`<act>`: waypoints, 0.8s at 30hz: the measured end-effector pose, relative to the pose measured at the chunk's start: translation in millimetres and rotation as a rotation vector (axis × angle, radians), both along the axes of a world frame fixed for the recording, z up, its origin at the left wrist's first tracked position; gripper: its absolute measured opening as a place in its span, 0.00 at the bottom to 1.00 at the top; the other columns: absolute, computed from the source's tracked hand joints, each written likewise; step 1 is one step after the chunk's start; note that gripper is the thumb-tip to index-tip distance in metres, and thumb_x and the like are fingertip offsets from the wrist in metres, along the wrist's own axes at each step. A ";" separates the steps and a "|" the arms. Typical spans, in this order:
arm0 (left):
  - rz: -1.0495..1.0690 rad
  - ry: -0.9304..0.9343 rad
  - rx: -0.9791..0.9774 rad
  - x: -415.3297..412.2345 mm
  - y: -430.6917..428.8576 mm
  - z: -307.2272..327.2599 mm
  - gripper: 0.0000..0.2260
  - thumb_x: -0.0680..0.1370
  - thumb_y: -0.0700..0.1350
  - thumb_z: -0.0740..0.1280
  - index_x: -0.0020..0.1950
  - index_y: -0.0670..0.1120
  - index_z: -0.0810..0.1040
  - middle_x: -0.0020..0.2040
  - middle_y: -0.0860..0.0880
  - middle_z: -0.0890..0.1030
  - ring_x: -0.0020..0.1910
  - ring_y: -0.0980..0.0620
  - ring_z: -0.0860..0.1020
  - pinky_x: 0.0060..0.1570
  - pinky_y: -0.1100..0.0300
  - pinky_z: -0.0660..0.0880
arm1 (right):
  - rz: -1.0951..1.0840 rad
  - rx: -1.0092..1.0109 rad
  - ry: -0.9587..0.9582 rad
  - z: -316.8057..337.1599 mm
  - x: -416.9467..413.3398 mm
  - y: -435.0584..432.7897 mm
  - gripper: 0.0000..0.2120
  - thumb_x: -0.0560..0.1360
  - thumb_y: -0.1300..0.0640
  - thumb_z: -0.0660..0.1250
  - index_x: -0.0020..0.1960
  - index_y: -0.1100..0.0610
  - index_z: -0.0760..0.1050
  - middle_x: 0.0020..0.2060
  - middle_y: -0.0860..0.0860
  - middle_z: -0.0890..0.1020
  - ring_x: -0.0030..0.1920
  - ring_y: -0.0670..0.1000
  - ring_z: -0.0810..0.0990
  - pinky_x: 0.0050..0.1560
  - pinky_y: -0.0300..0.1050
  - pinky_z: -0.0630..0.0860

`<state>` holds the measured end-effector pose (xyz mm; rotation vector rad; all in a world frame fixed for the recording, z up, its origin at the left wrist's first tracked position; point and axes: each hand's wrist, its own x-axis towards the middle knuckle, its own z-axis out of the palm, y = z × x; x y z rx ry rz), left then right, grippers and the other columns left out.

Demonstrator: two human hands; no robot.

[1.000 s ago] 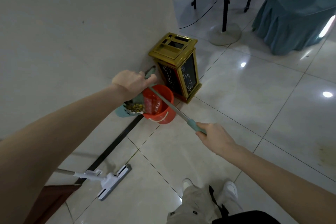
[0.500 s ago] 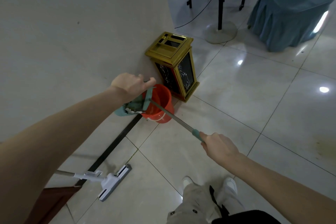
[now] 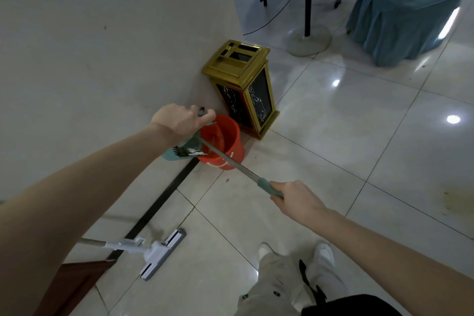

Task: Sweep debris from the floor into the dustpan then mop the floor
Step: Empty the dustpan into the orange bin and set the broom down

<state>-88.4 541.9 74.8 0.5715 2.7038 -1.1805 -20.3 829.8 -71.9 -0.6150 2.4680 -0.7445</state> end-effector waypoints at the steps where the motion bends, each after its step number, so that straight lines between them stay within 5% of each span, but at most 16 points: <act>1: 0.000 0.011 -0.001 0.9 -1.6 0.8 0.23 0.79 0.42 0.60 0.71 0.50 0.55 0.48 0.43 0.75 0.35 0.43 0.78 0.25 0.56 0.68 | 0.022 0.050 0.031 -1.2 -0.4 -0.5 0.18 0.79 0.52 0.61 0.69 0.48 0.71 0.45 0.58 0.81 0.43 0.58 0.81 0.37 0.45 0.72; 9: 0.011 -0.036 0.008 8.8 -1.3 -2.3 0.24 0.80 0.42 0.60 0.68 0.51 0.48 0.49 0.43 0.74 0.35 0.43 0.78 0.27 0.55 0.73 | 0.035 0.283 0.138 -3.5 -19.1 24.3 0.17 0.81 0.51 0.59 0.69 0.49 0.70 0.44 0.57 0.80 0.44 0.59 0.81 0.36 0.45 0.70; 14: 0.007 -0.024 -0.029 9.5 -2.1 0.7 0.23 0.80 0.39 0.58 0.69 0.50 0.49 0.49 0.43 0.74 0.35 0.44 0.79 0.28 0.55 0.74 | -0.062 0.168 0.092 -3.9 -21.5 29.0 0.15 0.80 0.50 0.61 0.66 0.48 0.73 0.36 0.53 0.76 0.34 0.54 0.74 0.34 0.43 0.68; 20: 0.004 -0.027 -0.055 5.7 0.0 9.2 0.22 0.80 0.41 0.58 0.70 0.51 0.52 0.49 0.44 0.74 0.37 0.43 0.79 0.28 0.55 0.72 | -0.116 -0.035 0.012 -2.1 -13.5 10.5 0.16 0.79 0.52 0.64 0.66 0.48 0.75 0.39 0.53 0.80 0.25 0.43 0.69 0.27 0.40 0.71; 24: -0.012 -0.035 -0.050 4.6 5.8 8.5 0.22 0.80 0.41 0.57 0.72 0.49 0.55 0.49 0.43 0.74 0.37 0.44 0.79 0.28 0.56 0.69 | -0.028 -0.025 0.021 -4.3 -6.1 -7.6 0.15 0.79 0.53 0.64 0.65 0.50 0.75 0.43 0.57 0.82 0.37 0.54 0.80 0.36 0.43 0.73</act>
